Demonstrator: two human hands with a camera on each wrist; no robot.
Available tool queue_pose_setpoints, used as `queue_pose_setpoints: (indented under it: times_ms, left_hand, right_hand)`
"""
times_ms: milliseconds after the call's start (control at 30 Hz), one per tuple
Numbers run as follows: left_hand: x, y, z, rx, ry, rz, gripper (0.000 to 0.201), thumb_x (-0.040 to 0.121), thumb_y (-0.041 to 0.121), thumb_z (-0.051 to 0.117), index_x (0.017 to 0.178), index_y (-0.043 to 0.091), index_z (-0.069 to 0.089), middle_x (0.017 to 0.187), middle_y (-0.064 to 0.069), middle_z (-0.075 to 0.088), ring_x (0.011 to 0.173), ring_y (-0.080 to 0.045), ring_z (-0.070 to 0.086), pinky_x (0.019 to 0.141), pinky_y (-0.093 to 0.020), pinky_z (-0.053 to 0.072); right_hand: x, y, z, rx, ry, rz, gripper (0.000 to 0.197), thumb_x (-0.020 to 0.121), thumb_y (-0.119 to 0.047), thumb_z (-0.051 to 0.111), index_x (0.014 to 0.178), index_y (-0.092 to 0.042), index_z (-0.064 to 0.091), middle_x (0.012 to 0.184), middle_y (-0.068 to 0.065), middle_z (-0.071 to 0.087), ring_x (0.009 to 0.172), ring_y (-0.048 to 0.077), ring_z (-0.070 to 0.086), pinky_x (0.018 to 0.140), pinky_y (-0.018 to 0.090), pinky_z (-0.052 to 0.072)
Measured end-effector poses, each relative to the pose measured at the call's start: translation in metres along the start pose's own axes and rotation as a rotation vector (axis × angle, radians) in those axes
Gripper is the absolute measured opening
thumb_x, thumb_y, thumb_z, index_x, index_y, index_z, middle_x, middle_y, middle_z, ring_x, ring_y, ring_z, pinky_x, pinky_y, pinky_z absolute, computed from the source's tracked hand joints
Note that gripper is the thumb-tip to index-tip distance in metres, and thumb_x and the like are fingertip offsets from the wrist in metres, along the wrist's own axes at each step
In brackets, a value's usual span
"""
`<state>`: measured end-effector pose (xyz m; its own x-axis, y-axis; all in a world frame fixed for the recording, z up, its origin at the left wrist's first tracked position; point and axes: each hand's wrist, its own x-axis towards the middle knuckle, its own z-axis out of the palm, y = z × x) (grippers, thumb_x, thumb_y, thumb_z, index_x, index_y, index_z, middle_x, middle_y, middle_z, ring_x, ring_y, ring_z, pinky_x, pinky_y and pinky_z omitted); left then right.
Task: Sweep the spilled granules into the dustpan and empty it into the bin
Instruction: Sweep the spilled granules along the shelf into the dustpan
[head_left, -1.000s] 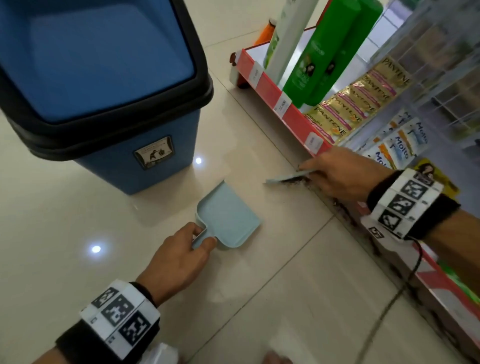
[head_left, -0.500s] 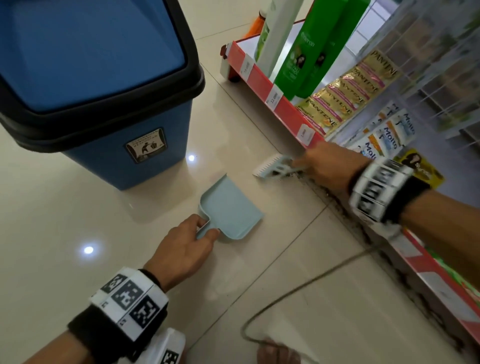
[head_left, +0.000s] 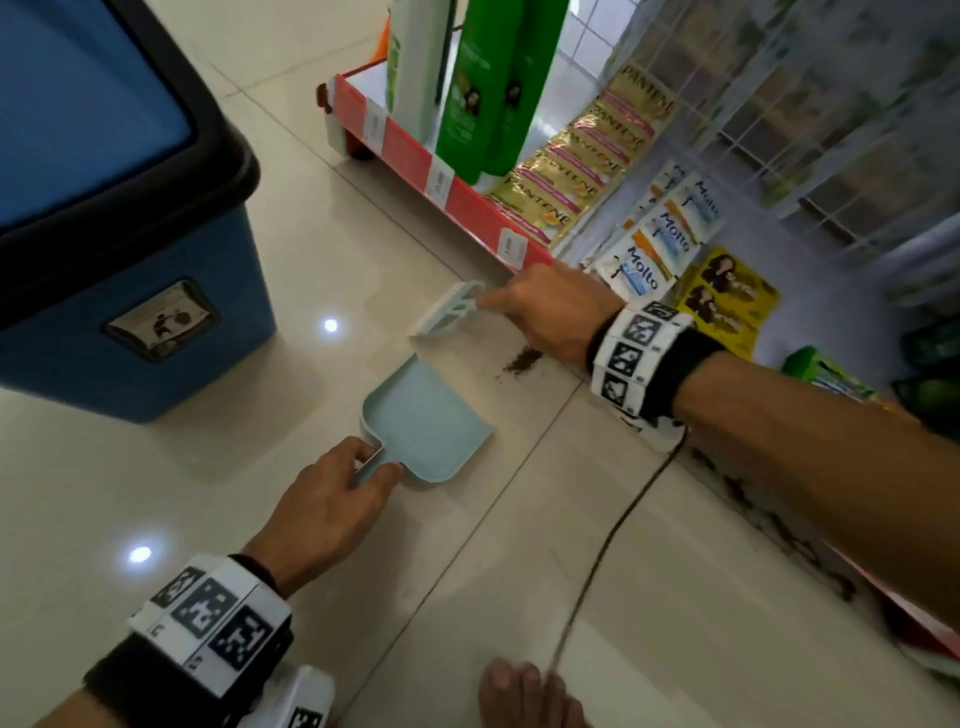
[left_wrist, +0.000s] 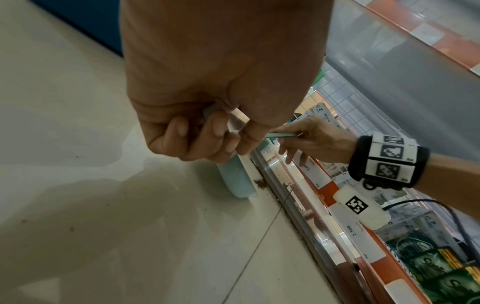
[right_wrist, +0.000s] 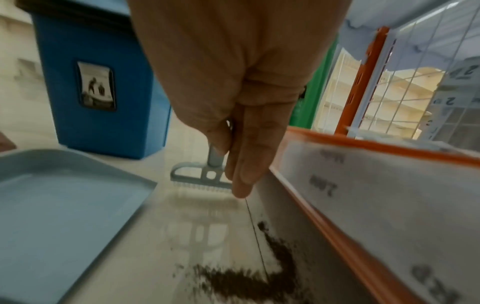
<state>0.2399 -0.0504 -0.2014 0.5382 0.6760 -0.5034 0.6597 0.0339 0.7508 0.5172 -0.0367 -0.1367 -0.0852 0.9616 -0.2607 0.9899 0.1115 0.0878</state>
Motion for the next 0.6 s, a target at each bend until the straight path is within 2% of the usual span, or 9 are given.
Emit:
queue_pose_setpoints:
  times_ms: [100,167,233,300,367,433,533,600]
  left_hand:
    - [0.001,0.0,0.001,-0.023,-0.022,-0.008,0.022,0.097,0.04,0.05,0.1,0.019,0.055,0.081,-0.001,0.061,0.071,-0.015,0.056,0.062,-0.03,0.042]
    - [0.001,-0.004,0.001,-0.032,-0.035,-0.012,0.022,0.097,0.04,0.051,0.097,0.018,0.056,0.078,0.0,0.06,0.069,-0.015,0.055,0.062,-0.031,0.042]
    - [0.002,-0.009,0.0,-0.02,-0.036,-0.013,0.024,0.097,0.04,0.052,0.096,0.017,0.056,0.078,0.0,0.06,0.069,-0.017,0.054,0.064,-0.032,0.043]
    - [0.006,-0.01,-0.001,-0.029,-0.031,-0.008,0.023,0.097,0.039,0.052,0.096,0.016,0.057,0.079,0.0,0.06,0.069,-0.016,0.054,0.064,-0.032,0.043]
    - [0.01,-0.007,-0.002,-0.053,-0.028,-0.006,0.022,0.097,0.04,0.052,0.094,0.018,0.056,0.078,0.0,0.06,0.068,-0.015,0.054,0.064,-0.031,0.043]
    - [0.015,-0.002,-0.002,-0.064,-0.025,-0.001,0.022,0.096,0.041,0.053,0.093,0.02,0.056,0.078,-0.001,0.061,0.068,-0.016,0.054,0.063,-0.031,0.043]
    - [0.021,0.005,-0.001,-0.062,-0.018,0.004,0.023,0.095,0.043,0.054,0.092,0.021,0.056,0.08,-0.003,0.063,0.069,-0.017,0.056,0.063,-0.032,0.044]
    - [0.024,0.007,0.0,-0.065,-0.018,0.006,0.023,0.095,0.044,0.053,0.091,0.021,0.056,0.08,-0.002,0.063,0.068,-0.017,0.055,0.061,-0.031,0.043]
  right_hand:
    - [-0.02,0.005,0.008,0.024,-0.086,-0.027,0.04,0.102,-0.016,0.047,0.139,-0.028,0.053,0.103,0.007,0.07,0.08,0.019,0.065,0.071,0.021,0.046]
    - [-0.048,0.013,0.008,0.035,-0.173,-0.026,0.037,0.103,-0.021,0.045,0.137,-0.028,0.056,0.105,0.005,0.07,0.079,0.016,0.063,0.072,0.021,0.05]
    - [-0.074,0.019,0.006,0.007,-0.258,-0.004,0.037,0.102,-0.019,0.045,0.135,-0.029,0.058,0.105,0.003,0.07,0.083,0.017,0.067,0.074,0.021,0.054]
    - [-0.089,0.023,0.002,0.042,-0.273,0.058,0.04,0.099,-0.014,0.045,0.134,-0.028,0.059,0.097,-0.001,0.069,0.077,0.013,0.064,0.063,0.015,0.046]
    - [-0.089,0.021,-0.003,0.15,-0.201,0.13,0.04,0.098,-0.015,0.047,0.133,-0.029,0.06,0.083,-0.007,0.061,0.064,0.003,0.054,0.053,0.011,0.035]
    - [-0.075,0.013,-0.006,0.202,-0.073,0.144,0.035,0.101,-0.02,0.047,0.132,-0.028,0.061,0.081,-0.006,0.059,0.059,0.003,0.049,0.051,0.011,0.031]
    - [-0.037,-0.004,-0.006,0.124,0.08,0.141,0.031,0.103,-0.021,0.046,0.131,-0.022,0.059,0.083,0.005,0.058,0.066,0.021,0.056,0.057,0.027,0.047]
    - [-0.008,-0.016,-0.002,0.019,0.09,0.185,0.028,0.102,-0.013,0.042,0.125,-0.012,0.058,0.077,0.006,0.052,0.066,0.025,0.056,0.062,0.033,0.051]
